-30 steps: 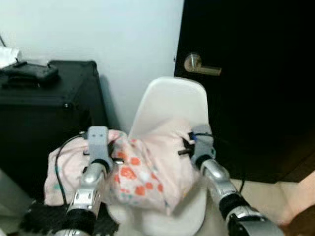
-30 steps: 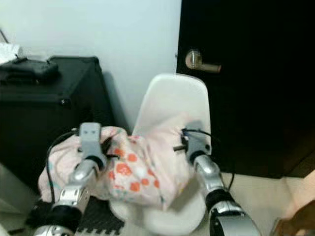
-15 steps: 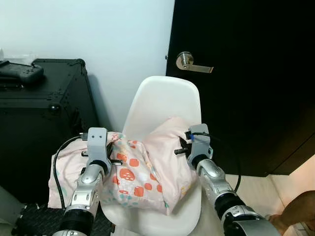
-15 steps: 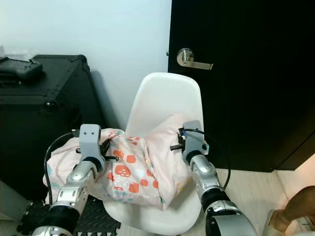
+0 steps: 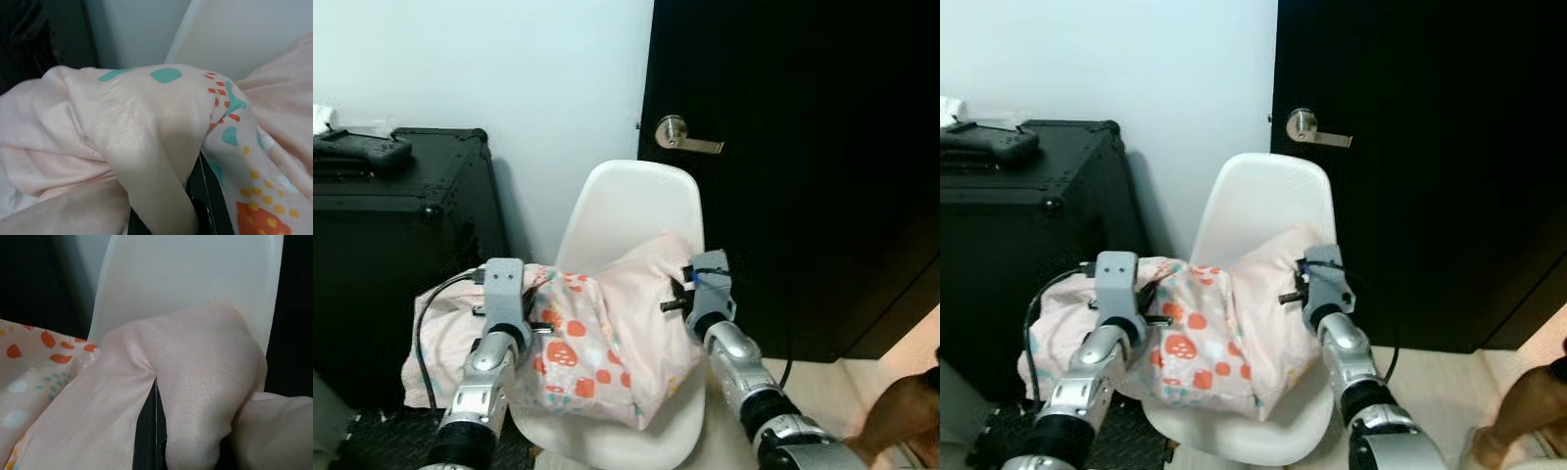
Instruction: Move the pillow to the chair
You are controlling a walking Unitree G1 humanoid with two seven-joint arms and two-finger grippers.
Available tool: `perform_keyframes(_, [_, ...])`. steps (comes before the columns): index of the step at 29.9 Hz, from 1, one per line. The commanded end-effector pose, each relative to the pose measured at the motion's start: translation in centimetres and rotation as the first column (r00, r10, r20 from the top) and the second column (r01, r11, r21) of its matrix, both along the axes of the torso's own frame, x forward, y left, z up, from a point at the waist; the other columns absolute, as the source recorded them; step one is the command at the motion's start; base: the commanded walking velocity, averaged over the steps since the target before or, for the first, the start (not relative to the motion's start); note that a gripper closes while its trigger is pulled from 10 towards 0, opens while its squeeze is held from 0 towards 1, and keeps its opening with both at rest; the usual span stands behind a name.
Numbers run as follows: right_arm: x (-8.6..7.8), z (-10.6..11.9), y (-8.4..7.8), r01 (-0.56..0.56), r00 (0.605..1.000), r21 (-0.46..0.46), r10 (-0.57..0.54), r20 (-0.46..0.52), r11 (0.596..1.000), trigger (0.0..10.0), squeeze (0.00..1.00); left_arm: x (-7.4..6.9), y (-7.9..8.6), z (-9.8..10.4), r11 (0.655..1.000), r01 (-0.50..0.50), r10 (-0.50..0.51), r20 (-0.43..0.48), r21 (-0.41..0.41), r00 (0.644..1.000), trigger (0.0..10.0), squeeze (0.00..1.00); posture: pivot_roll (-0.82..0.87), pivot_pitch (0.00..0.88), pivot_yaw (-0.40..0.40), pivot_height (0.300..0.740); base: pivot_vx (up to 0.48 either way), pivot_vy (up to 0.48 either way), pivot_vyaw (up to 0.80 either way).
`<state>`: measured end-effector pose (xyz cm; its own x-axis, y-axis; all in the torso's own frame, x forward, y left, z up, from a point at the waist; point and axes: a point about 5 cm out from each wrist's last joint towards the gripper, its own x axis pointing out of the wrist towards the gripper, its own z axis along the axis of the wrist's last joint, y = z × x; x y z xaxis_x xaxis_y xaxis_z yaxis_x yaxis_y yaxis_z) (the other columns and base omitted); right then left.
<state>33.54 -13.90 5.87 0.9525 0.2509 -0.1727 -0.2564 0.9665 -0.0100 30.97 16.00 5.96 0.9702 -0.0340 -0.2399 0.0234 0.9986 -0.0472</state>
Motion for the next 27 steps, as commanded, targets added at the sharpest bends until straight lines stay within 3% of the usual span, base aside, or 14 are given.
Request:
perform_keyframes(1, [0.46, 0.84, 0.33, -0.025, 0.999, -0.005, 0.025, 0.033, 1.0, 10.0, 0.0, 0.37, -0.94, 0.83, 1.0, 0.027, -0.026, 0.04, -0.012, 0.999, 10.0, 0.0, 0.03, 0.0, -0.035, 0.734, 0.0, 0.0, 0.0])
perform_keyframes(20, [0.64, 0.95, 0.67, -0.053, 0.998, -0.007, 0.053, 0.019, 0.999, 10.0, 0.0, -0.27, -0.32, 0.18, 0.999, -0.019, 0.02, 0.02, -0.026, 1.0, 10.0, 0.0, 0.04, 0.0, -0.066, 0.734, 0.0, 0.0, 0.0])
perform_keyframes(27, [0.64, 0.72, 0.74, -0.052, 0.999, -0.017, 0.052, -0.004, 0.999, 10.0, 0.0, -0.13, -0.09, 0.07, 0.998, 0.03, -0.03, 0.006, 0.052, 1.0, 10.0, 0.0, 0.03, 0.0, -0.071, 0.729, 0.0, 0.0, 0.0])
